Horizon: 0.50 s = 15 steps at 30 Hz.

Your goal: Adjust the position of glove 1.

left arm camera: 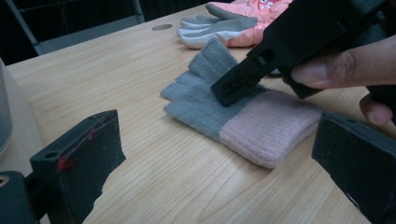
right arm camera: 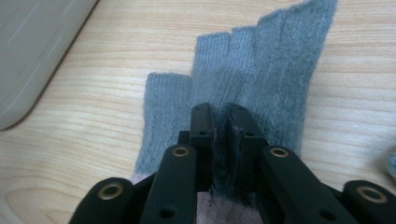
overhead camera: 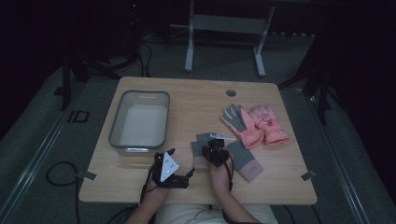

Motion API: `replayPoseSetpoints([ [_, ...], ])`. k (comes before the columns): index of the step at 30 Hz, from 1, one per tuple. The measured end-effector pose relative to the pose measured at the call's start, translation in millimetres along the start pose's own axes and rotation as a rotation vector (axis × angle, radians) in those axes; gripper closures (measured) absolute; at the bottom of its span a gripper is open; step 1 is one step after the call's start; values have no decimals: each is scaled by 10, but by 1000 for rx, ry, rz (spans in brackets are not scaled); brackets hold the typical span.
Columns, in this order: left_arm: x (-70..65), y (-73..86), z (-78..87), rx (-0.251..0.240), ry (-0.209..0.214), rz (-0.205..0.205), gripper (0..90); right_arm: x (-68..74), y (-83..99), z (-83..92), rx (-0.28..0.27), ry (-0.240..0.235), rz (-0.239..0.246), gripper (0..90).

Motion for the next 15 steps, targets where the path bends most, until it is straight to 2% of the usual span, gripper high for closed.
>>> replayPoseSetpoints([
  [4,0,0,0,-1,3,0,15,-4,-26,18,-18,-8,-7,703],
  [5,0,0,1,0,5,-1,15,-14,-40,32,-25,-17,4,670],
  [6,-1,0,1,0,5,-1,15,-37,-70,62,-33,-32,35,648],
  [8,1,0,2,2,6,-3,15,-59,-90,86,-34,-46,49,638],
  [9,0,0,0,1,6,-1,15,-151,-172,185,-62,-97,81,612],
  [10,0,0,-1,1,6,0,15,-201,-204,236,-72,-98,106,613],
  [11,-1,0,-1,1,6,0,15,-255,-245,306,-92,-121,148,613],
  [13,1,0,-1,2,4,-3,15,-347,-280,419,-97,-111,225,613],
  [15,-1,0,-4,2,5,0,15,-419,-301,521,-118,-142,272,616],
])
Point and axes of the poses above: each handheld gripper's, and its own axes: z roughly backward along the jaws, y roughly out of its underside, x roughly to its left, the point moved 5 cm from there along -z, roughly forward along the jaws, and after that the axes turned 14 degrees about z, right-handed, at the moved point
